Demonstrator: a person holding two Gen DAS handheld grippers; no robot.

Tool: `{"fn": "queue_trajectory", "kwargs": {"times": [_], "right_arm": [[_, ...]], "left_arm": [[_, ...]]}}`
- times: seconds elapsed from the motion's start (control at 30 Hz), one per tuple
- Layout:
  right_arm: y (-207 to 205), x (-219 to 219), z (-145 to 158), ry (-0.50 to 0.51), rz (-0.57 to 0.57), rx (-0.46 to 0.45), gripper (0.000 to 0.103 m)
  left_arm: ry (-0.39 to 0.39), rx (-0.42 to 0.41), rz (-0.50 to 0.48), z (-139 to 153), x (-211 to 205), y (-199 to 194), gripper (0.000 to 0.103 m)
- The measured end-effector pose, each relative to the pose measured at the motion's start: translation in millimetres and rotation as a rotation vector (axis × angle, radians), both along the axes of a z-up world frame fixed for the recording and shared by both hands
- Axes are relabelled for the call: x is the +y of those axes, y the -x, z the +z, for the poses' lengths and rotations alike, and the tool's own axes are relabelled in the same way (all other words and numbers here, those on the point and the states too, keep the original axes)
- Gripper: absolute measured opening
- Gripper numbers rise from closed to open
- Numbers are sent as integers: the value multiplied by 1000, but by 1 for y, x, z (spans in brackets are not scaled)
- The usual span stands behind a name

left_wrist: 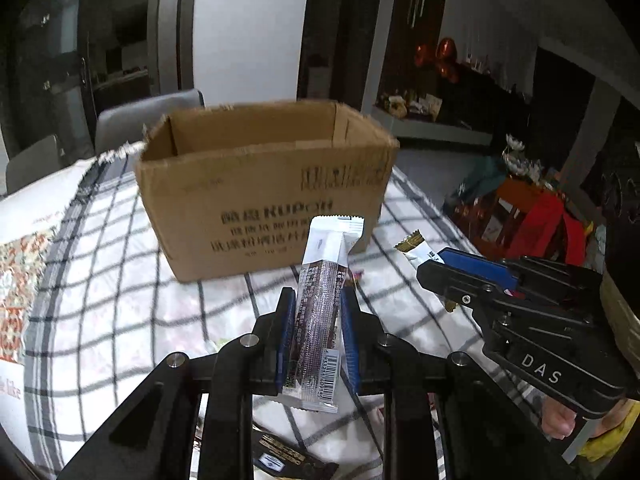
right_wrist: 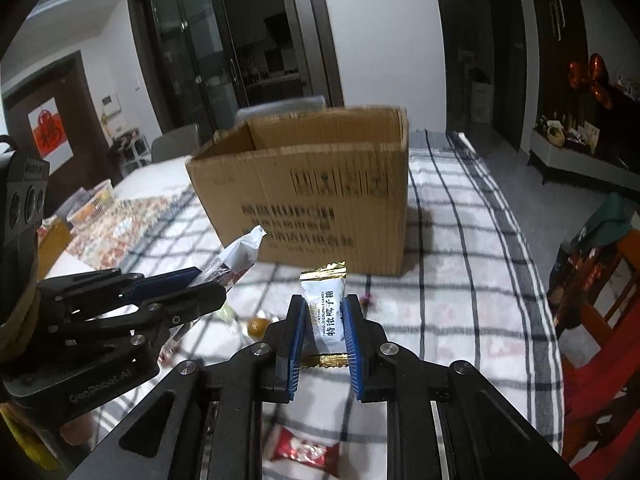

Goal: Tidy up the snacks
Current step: 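Grasp the brown-striped bar with the left gripper while the right grasps the white-and-gold bar, then carry both bars over the box and open both grippers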

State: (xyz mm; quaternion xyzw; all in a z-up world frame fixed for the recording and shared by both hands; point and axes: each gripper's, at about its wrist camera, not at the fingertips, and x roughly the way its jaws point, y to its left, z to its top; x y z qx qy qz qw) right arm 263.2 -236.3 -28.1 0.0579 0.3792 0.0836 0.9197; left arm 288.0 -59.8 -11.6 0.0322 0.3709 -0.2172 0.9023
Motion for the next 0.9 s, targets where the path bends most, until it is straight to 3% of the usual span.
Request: {"fn": "queue_trajectory", "kwargs": {"times": [0.47,0.9], "right_arm": [[-27,8,57,-16,11,-127,21],[-68,9,85,20,24,-174,21]], "left_arm": [[-7,-135,15,62,13,-17,23],[-35,-202,28,91,16,-46,23]]}}
